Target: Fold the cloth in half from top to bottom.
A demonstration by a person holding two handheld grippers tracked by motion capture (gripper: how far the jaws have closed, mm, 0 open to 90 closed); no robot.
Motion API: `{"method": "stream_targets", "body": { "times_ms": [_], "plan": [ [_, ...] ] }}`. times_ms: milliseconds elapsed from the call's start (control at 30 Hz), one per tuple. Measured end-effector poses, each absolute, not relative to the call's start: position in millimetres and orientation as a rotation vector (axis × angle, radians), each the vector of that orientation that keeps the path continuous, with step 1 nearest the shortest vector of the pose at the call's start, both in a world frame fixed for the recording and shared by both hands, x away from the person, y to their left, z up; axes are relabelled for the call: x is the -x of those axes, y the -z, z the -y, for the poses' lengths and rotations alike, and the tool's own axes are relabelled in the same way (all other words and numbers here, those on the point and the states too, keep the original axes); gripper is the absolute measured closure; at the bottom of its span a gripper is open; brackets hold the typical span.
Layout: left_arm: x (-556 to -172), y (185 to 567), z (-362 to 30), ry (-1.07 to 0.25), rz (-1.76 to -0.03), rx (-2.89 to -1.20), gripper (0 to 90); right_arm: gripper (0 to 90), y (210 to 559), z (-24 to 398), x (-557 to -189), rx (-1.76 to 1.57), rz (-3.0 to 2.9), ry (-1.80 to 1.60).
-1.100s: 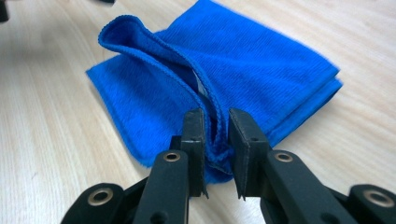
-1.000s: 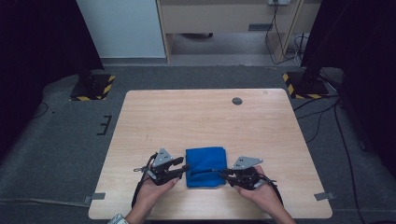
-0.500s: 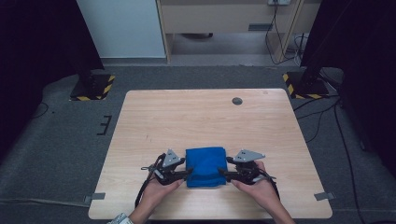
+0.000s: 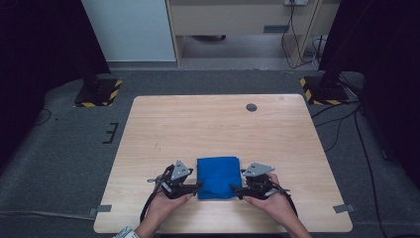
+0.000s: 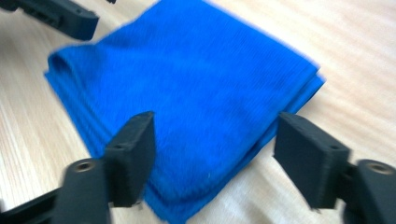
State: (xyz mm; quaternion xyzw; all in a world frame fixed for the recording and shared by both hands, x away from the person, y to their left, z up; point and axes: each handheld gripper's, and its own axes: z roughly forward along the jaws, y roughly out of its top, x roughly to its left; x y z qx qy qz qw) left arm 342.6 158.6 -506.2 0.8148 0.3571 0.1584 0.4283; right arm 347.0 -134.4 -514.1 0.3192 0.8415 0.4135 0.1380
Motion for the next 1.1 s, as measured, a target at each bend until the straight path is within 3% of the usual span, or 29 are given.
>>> {"method": "stream_targets", "body": {
  "times_ms": [167,300,700,1100],
  "plan": [
    [-348,502,-164,-0.411,-0.917,-2.011,15.6,14.1,503,139,-354,-0.968,-2.335,-1.254],
    [-351,500,-170,-0.426,-0.927,-2.015,8.7,9.6,494,150,-357,-0.994,-2.285,-1.275],
    [-368,503,-204,-0.464,-1.018,-2.009,7.0,8.3,501,199,-370,-1.146,-2.211,-1.232],
    [-383,515,-229,-0.492,-1.081,-2.095,7.6,9.0,519,214,-383,-1.240,-2.267,-1.147]
  ]
}}
